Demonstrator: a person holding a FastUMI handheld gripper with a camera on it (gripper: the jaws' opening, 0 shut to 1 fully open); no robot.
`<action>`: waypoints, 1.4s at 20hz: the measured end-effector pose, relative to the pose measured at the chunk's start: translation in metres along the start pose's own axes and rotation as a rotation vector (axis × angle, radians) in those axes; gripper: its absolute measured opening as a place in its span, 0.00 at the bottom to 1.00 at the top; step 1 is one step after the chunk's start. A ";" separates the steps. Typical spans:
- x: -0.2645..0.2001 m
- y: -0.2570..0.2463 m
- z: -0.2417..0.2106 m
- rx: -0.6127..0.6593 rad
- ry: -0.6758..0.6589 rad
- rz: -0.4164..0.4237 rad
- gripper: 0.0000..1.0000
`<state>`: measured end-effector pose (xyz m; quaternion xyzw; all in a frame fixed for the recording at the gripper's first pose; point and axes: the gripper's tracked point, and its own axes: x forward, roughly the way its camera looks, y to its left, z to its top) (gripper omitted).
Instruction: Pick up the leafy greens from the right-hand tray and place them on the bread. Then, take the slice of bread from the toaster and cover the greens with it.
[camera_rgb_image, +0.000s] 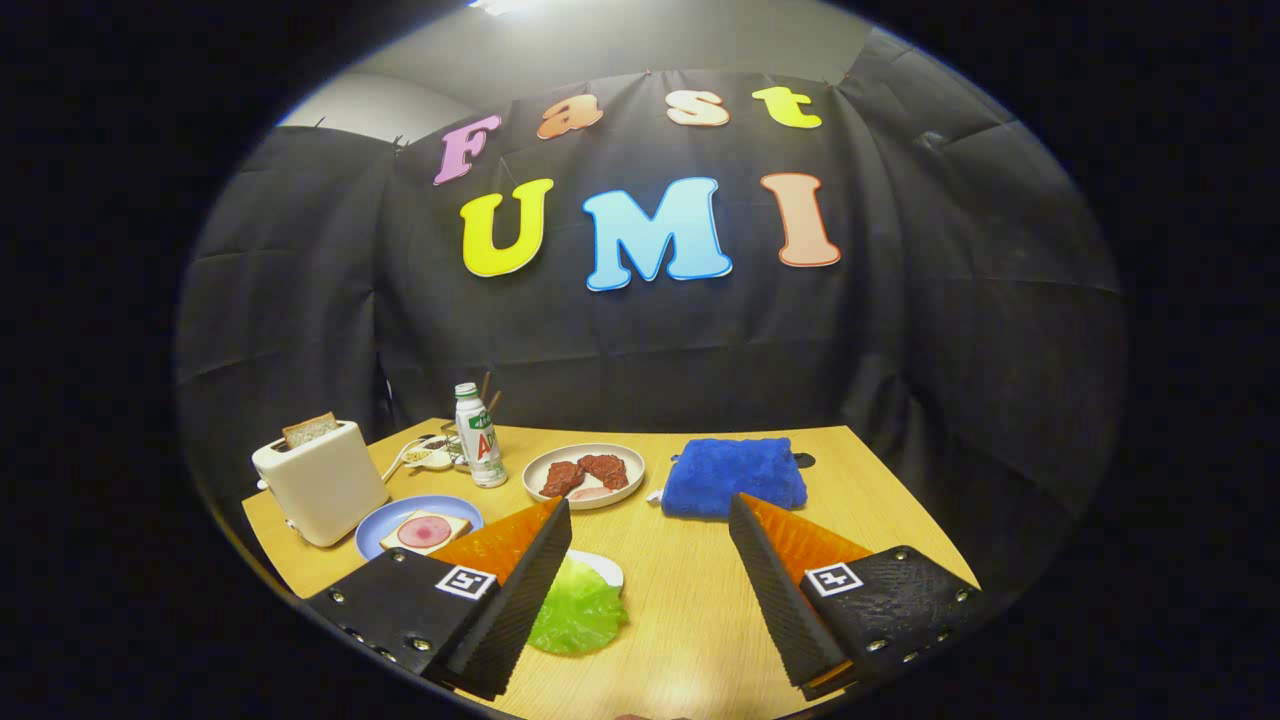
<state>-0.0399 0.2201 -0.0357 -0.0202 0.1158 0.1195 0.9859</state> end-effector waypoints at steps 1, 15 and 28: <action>0.003 0.006 -0.006 -0.013 0.024 0.003 0.97; 0.061 0.087 -0.113 -0.140 0.388 0.090 0.97; 0.092 0.080 -0.155 -0.079 0.531 0.108 0.25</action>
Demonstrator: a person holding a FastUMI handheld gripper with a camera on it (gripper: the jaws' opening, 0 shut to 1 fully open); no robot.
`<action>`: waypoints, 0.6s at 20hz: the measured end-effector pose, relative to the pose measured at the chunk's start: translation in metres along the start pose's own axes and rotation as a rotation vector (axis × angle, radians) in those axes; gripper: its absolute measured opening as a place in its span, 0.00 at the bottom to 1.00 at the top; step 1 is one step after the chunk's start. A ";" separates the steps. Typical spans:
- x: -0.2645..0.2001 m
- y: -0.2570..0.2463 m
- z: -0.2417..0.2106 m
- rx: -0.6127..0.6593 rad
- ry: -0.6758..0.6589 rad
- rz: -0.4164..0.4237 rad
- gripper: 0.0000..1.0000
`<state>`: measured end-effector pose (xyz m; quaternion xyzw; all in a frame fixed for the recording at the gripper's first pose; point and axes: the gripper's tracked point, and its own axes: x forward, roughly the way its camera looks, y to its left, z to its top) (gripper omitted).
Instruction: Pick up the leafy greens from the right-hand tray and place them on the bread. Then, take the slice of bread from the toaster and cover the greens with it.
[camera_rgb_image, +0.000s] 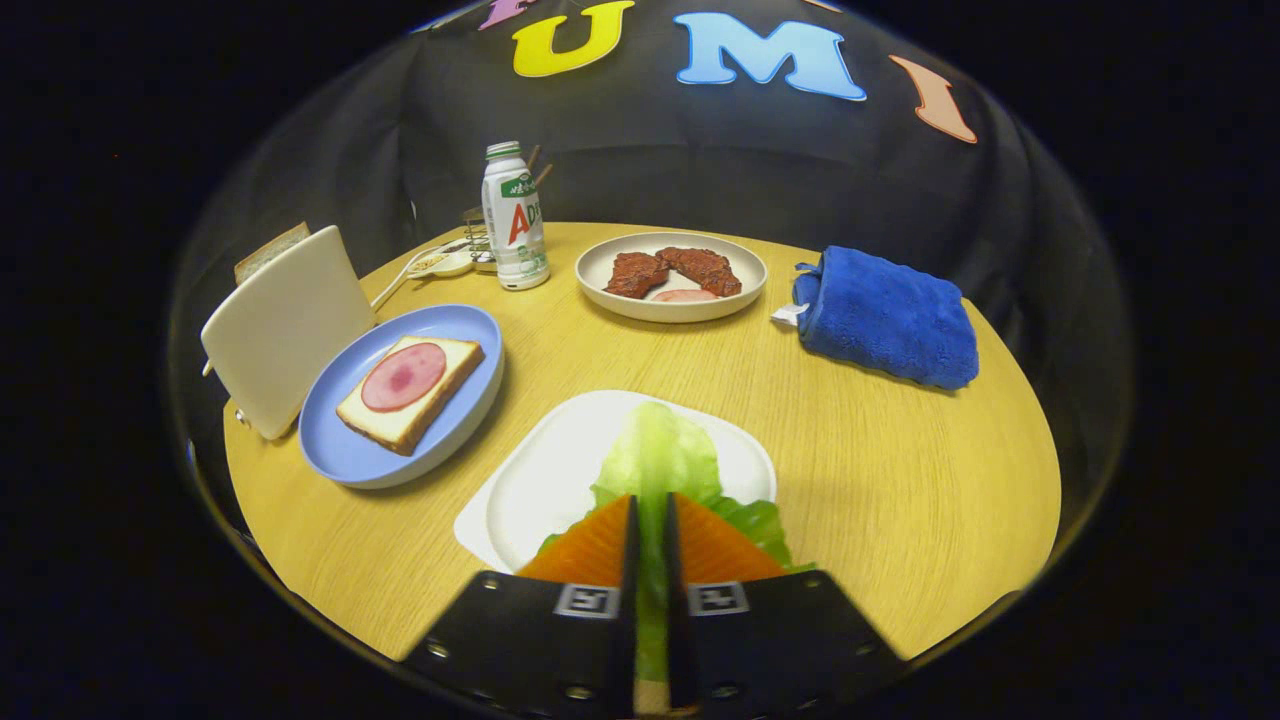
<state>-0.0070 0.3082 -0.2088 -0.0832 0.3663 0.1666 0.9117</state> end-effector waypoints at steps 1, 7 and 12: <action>-0.003 0.001 0.001 0.003 -0.004 0.012 0.05; -0.018 -0.002 0.013 0.013 -0.047 0.033 0.05; -0.033 -0.004 0.034 0.024 -0.096 0.027 0.05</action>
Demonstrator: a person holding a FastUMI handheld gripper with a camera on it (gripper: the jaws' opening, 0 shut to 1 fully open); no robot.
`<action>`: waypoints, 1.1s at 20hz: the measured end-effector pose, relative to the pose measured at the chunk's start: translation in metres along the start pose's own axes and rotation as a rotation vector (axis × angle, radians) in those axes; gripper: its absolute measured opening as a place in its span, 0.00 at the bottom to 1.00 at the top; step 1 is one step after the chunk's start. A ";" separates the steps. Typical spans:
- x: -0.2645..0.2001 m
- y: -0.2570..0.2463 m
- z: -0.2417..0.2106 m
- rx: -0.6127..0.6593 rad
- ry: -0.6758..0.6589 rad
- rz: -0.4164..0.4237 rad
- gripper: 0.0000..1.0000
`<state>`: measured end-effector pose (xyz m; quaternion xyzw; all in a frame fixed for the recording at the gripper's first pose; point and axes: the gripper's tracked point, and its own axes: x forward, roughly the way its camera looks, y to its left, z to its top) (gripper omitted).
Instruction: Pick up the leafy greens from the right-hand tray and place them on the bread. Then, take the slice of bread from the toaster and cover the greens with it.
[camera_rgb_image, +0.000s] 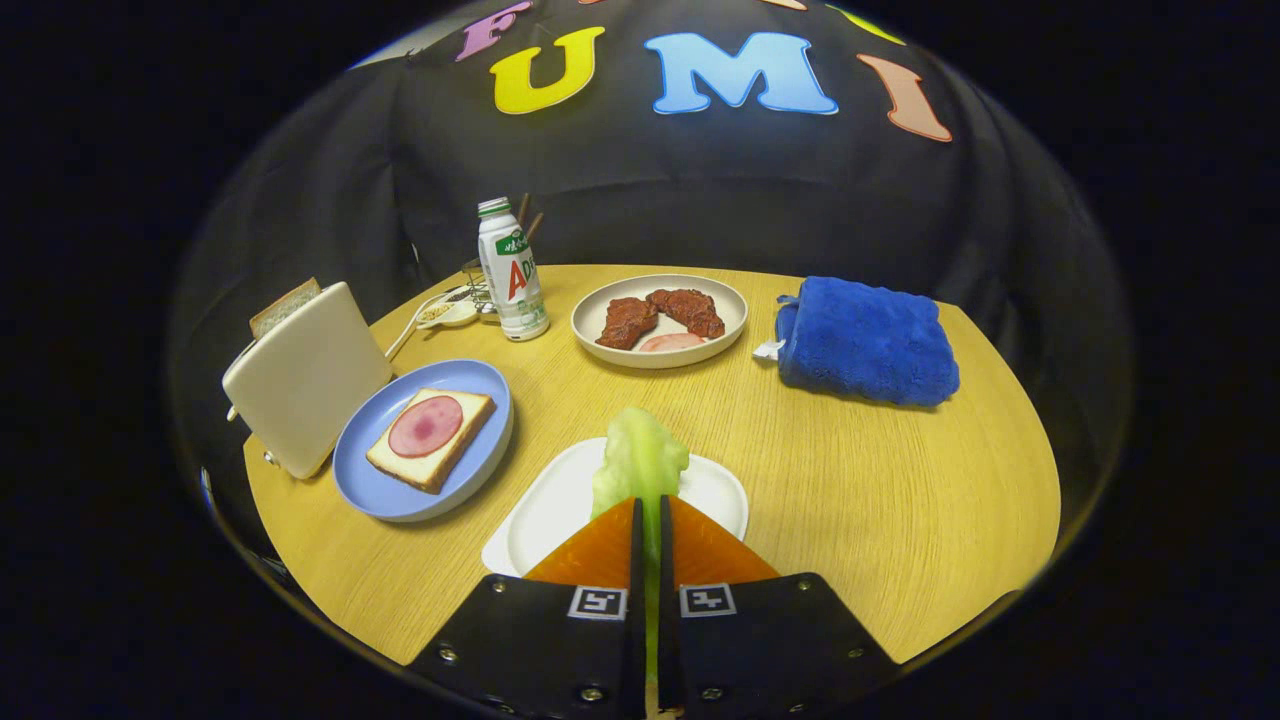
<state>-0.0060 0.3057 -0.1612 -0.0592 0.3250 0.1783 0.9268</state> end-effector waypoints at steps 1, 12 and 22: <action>-0.003 0.002 0.003 -0.002 -0.009 0.000 0.05; -0.020 0.064 0.046 -0.118 -0.098 0.069 0.05; 0.001 0.140 0.065 -0.194 -0.120 0.192 0.05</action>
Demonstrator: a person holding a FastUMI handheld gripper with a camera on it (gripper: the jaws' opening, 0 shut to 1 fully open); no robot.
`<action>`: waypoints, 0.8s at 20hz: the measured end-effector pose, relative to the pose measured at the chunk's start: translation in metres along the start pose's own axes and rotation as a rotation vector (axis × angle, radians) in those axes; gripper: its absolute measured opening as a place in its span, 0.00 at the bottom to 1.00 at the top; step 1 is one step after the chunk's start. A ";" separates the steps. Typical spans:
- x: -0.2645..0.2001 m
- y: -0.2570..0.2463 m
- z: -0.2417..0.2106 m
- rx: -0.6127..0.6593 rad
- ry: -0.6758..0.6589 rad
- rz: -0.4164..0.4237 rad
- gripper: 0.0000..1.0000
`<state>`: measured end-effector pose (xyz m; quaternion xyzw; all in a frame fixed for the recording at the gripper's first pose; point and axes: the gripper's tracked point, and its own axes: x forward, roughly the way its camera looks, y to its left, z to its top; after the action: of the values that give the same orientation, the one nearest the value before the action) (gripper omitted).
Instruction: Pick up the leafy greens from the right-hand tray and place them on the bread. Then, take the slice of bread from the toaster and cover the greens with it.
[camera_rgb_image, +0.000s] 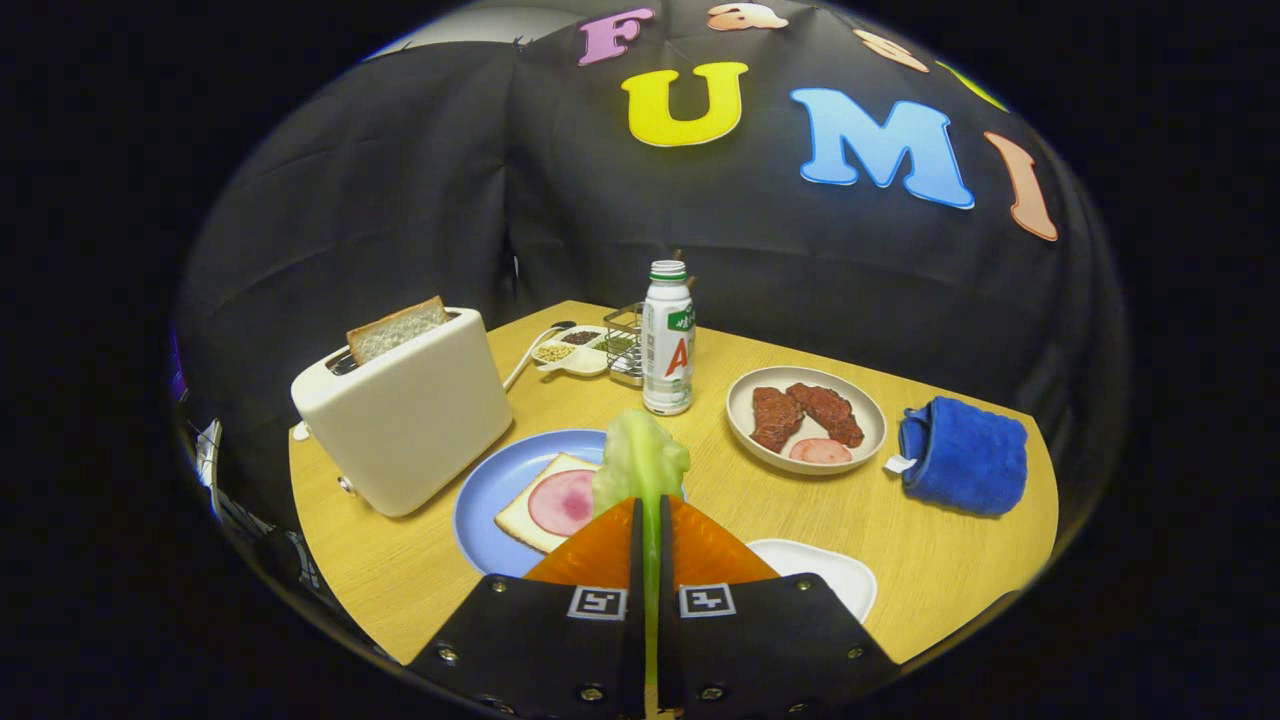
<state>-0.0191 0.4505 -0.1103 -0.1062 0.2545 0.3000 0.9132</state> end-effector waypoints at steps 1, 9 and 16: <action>0.006 0.006 0.000 -0.001 0.001 0.011 0.05; 0.052 0.047 0.012 -0.033 -0.013 0.083 0.05; 0.092 0.062 0.001 -0.006 0.006 0.115 0.11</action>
<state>0.0075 0.5462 -0.1608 -0.0951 0.2618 0.3524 0.8934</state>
